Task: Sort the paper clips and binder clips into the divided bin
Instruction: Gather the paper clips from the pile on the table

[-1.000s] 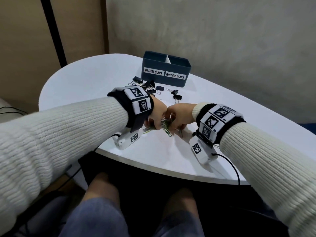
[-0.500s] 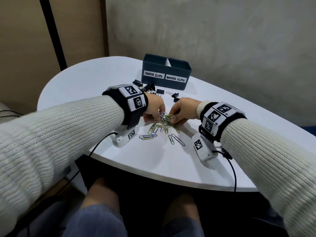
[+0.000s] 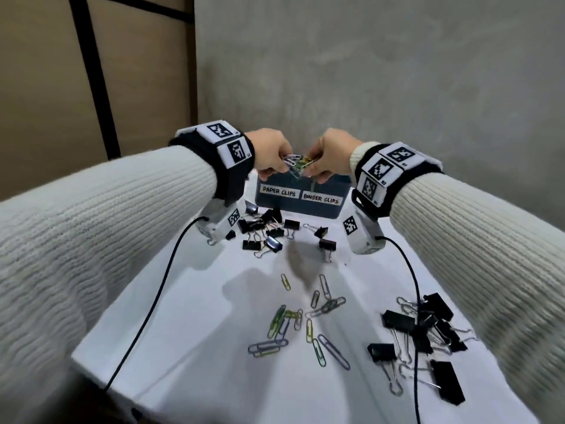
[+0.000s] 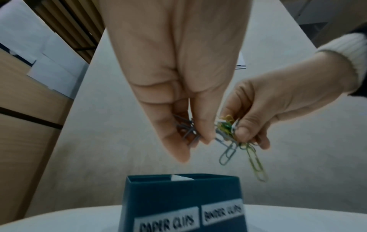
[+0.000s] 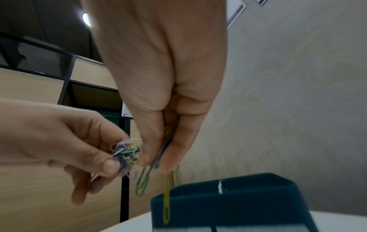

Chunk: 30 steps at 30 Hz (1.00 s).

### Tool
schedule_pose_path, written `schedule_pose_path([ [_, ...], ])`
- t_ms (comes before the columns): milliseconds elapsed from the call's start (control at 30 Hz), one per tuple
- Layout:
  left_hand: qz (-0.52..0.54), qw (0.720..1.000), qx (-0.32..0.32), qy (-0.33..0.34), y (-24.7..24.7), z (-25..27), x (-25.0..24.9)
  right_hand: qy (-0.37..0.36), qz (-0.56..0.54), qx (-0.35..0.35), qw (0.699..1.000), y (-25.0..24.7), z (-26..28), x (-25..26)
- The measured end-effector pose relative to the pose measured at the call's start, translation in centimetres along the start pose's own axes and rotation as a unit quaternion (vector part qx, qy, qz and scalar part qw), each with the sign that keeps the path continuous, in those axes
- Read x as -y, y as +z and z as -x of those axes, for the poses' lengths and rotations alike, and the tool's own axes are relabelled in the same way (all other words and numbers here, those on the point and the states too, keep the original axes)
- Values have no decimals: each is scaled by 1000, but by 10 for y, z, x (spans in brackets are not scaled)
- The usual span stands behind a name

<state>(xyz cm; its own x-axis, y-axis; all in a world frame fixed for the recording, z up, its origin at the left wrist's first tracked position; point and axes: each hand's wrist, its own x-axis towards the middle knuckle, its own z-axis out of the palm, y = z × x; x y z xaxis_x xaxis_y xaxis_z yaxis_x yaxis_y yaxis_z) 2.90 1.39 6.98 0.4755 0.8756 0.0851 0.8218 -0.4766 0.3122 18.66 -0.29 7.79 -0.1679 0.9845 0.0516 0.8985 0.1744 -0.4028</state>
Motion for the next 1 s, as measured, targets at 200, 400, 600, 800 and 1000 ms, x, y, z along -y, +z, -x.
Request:
schedule_pose_path([
  [200,-10,988,-149,-43,-5,-50,25,-62,170,-138,974,-6,-69,14],
  [400,13,987,-133,-90,37,-92,47,-9,166,-110,980,37,-109,-13],
  [600,-34,993,-77,-83,41,-90,38,41,156,-40,986,40,-97,-27],
  [800,8,989,-126,-81,25,-33,23,31,143,-45,988,22,-30,-17],
  [1000,-16,987,160,31,75,60,-22,77,172,264,946,56,68,-12],
])
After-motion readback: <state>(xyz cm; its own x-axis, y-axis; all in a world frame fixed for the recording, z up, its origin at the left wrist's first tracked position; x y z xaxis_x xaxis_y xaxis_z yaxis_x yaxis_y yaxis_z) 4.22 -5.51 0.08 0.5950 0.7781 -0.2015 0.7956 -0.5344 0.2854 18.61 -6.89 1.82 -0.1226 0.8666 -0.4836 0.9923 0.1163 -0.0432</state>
